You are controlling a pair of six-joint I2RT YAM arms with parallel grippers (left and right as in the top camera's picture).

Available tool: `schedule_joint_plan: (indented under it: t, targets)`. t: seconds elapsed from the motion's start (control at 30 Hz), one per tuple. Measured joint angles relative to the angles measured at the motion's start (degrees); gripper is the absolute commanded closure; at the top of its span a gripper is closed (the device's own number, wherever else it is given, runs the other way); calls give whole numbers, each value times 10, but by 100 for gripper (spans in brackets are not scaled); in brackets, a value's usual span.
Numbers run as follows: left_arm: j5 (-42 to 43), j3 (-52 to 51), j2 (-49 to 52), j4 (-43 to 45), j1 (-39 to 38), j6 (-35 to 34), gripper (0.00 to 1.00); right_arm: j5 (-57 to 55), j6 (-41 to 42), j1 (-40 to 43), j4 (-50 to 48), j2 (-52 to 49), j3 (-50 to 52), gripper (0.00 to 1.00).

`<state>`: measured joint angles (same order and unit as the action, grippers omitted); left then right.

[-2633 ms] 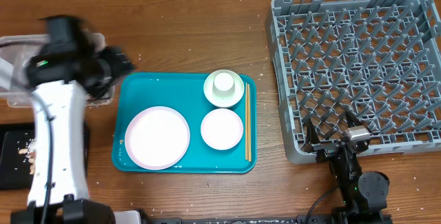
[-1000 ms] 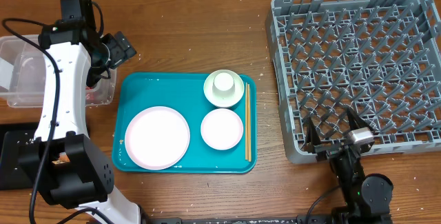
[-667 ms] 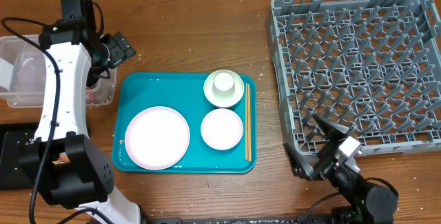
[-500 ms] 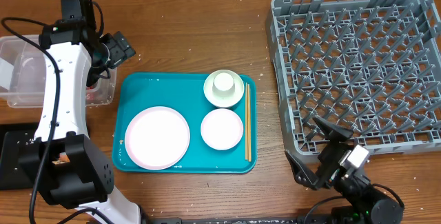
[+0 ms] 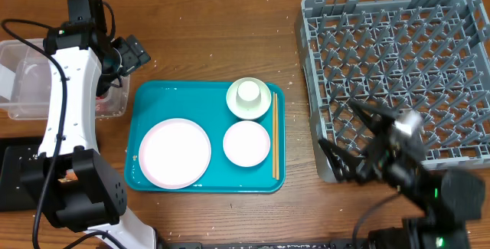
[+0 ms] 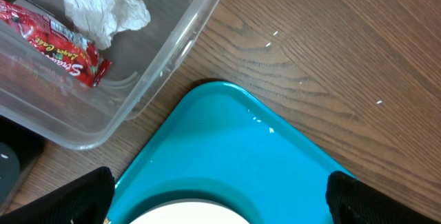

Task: Sort waste into correct bins and load items into the dishwasher
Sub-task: 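Move the right gripper to the white cup and grasp it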

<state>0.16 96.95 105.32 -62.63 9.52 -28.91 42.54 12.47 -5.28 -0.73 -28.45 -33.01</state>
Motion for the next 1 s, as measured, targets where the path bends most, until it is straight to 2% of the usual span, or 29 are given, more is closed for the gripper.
schedule_joint_plan:
  t: [0.13, 0.27, 0.37, 0.5, 0.7, 0.87, 1.0]
  targets:
    - [0, 0, 0, 0, 0, 0, 0, 80, -34, -2, 104, -175, -135, 0]
    - [0, 0, 0, 1, 0, 0, 0, 108, -74, -25, 256, -340, -266, 0]
    - [0, 0, 0, 1, 0, 0, 0, 78, -119, -64, 363, -457, -355, 0]
    - [0, 0, 0, 0, 0, 0, 0, -30, -146, -117, 441, -536, -430, 0]
    - [0, 0, 0, 0, 0, 0, 0, -196, -162, -194, 440, -600, -464, 0]
    - [0, 0, 0, 0, 0, 0, 0, -198, -163, -215, 416, -633, -464, 0]
    - [0, 0, 0, 0, 0, 0, 0, -186, -160, -222, 339, -653, -465, 0]
